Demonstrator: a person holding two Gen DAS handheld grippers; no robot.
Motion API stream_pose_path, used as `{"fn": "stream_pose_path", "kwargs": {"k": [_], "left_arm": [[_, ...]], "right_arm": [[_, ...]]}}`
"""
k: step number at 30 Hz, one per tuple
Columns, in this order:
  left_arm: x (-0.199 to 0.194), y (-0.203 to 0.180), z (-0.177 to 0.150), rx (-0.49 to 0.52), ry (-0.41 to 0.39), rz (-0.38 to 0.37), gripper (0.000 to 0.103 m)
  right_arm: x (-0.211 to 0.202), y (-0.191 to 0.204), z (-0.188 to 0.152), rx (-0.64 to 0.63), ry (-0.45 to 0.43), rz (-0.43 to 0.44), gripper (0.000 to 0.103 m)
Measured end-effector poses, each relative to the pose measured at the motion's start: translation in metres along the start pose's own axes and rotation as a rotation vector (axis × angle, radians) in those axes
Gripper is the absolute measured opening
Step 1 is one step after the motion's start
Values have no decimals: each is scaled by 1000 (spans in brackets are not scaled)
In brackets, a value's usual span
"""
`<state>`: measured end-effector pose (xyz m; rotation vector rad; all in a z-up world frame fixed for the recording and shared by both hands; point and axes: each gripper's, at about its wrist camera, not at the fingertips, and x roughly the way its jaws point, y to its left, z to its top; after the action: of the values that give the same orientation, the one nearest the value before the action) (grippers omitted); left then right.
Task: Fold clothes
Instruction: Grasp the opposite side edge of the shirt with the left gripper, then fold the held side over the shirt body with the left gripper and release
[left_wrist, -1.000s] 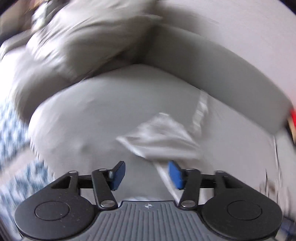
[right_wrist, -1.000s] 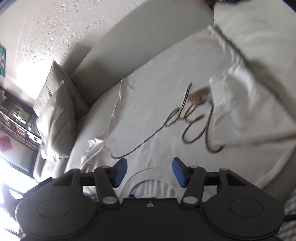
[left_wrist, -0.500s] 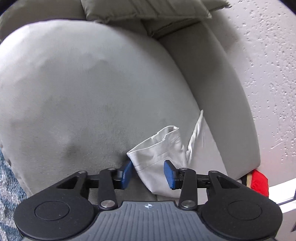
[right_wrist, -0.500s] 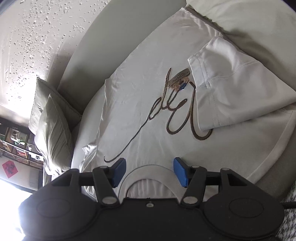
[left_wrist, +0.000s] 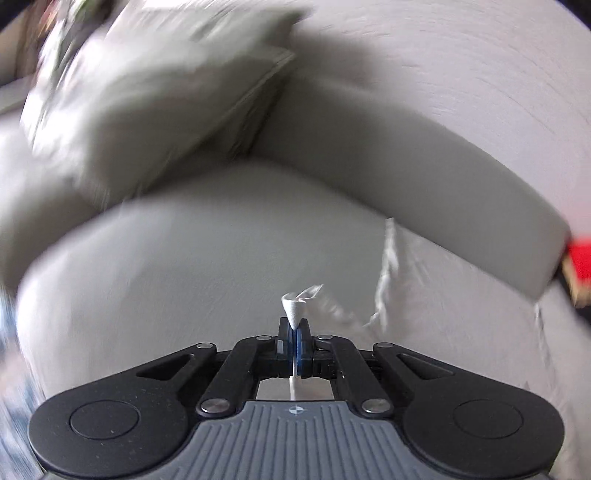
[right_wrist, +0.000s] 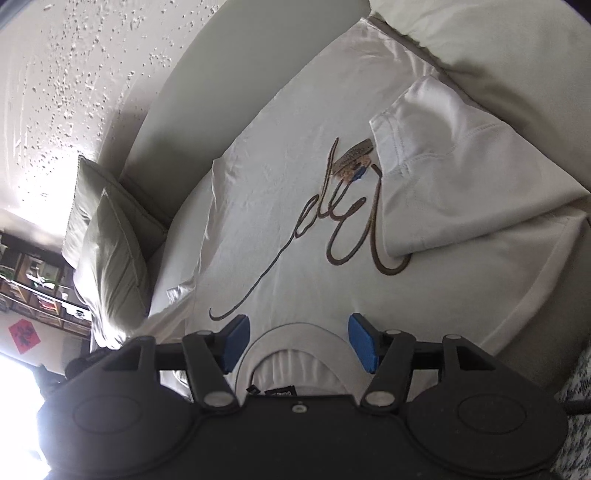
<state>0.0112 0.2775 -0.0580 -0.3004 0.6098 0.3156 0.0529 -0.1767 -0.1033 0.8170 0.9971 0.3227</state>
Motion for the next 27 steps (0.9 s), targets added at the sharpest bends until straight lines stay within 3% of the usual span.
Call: {"fn": "stream_pose_path", "kwargs": {"k": [2, 7, 11, 13, 15, 16, 18, 21, 25, 27], "left_arm": [[-4, -36, 0, 172, -55, 8, 0], [-27, -129, -53, 608, -100, -54, 0], [-22, -174, -125, 979, 17, -62, 8], [-16, -181, -150, 1091, 82, -29, 16], [-21, -179, -148, 1069, 100, -3, 20], [-25, -173, -137, 1003, 116, -22, 24], [-32, -154, -111, 827, 165, -77, 42], [-40, -115, -76, 547, 223, -127, 44], [-32, -53, -42, 210, 244, -99, 40], [-24, -44, -35, 132, 244, -94, 22]], "right_arm": [[-2, -3, -1, 6, 0, 10, 58], [-5, -12, -1, 41, 2, 44, 58], [-5, -18, -1, 56, 8, 68, 58], [-5, -21, -1, 65, 12, 80, 58], [-6, -22, 0, 63, 17, 87, 59], [-7, -23, 0, 58, 18, 89, 59], [-8, -24, -1, 49, 22, 94, 59], [-8, -27, 0, 55, 23, 105, 59], [-6, -28, 0, 59, 21, 110, 59], [-5, -26, 0, 48, 17, 105, 59]]}}
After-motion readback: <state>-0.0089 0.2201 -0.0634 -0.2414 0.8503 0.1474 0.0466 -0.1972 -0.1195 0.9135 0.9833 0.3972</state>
